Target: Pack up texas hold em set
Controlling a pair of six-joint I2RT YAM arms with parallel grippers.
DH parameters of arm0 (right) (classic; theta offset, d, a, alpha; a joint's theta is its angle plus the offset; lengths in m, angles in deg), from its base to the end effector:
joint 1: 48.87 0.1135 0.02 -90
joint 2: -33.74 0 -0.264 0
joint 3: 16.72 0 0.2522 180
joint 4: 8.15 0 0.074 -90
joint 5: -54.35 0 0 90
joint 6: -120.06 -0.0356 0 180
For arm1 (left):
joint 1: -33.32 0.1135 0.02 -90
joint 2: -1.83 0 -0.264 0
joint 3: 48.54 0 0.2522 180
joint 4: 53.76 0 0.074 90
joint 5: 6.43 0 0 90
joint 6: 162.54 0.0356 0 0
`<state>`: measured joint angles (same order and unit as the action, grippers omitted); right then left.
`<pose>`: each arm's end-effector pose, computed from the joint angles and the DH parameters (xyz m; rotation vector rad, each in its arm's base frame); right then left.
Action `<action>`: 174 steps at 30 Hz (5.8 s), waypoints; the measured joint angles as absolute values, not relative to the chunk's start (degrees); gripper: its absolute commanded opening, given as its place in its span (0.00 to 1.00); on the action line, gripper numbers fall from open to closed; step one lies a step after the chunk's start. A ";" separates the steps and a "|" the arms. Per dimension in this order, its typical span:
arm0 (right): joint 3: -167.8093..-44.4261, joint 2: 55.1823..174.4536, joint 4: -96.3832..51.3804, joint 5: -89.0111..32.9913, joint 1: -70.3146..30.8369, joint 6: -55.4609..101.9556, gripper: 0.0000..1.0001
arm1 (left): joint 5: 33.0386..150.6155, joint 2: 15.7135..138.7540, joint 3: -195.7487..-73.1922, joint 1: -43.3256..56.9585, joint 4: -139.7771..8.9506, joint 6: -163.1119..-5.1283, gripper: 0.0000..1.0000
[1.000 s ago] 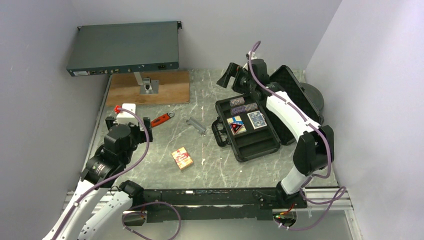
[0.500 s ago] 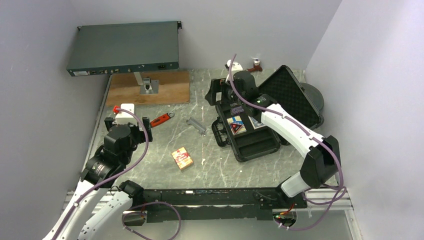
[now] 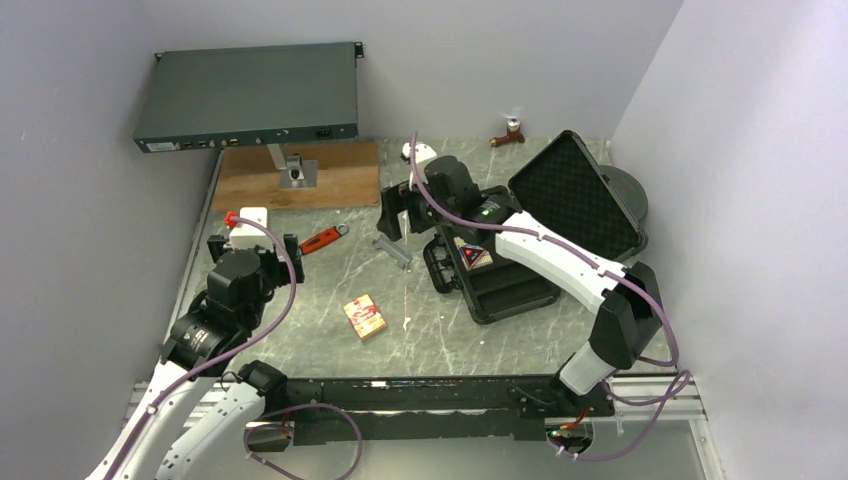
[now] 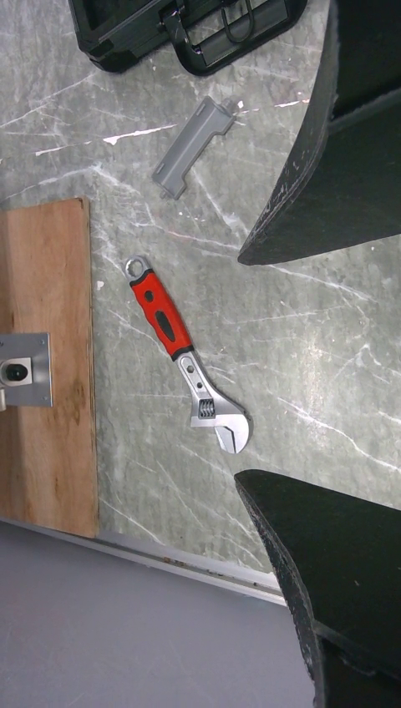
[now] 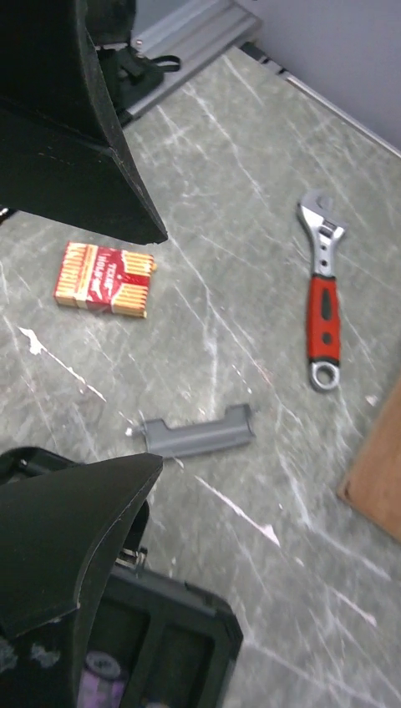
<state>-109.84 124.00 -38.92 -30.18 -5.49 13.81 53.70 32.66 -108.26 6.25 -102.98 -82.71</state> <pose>0.2664 0.2565 0.3389 -0.5614 2.0645 0.7287 0.1082 -0.0354 0.3342 -0.0677 1.8760 0.0564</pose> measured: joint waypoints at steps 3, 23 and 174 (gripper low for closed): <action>-110.21 125.20 -40.67 -29.83 -3.24 13.70 1.00 | 53.65 32.66 -108.26 6.25 -102.98 -82.71 1.00; -112.94 137.77 -48.91 -37.72 11.30 8.02 1.00 | 52.17 32.55 -108.26 6.25 -102.98 -82.71 0.99; -92.76 120.76 -78.81 -56.60 -24.83 -59.52 0.45 | 44.80 31.70 -108.17 6.40 -106.39 -85.49 0.99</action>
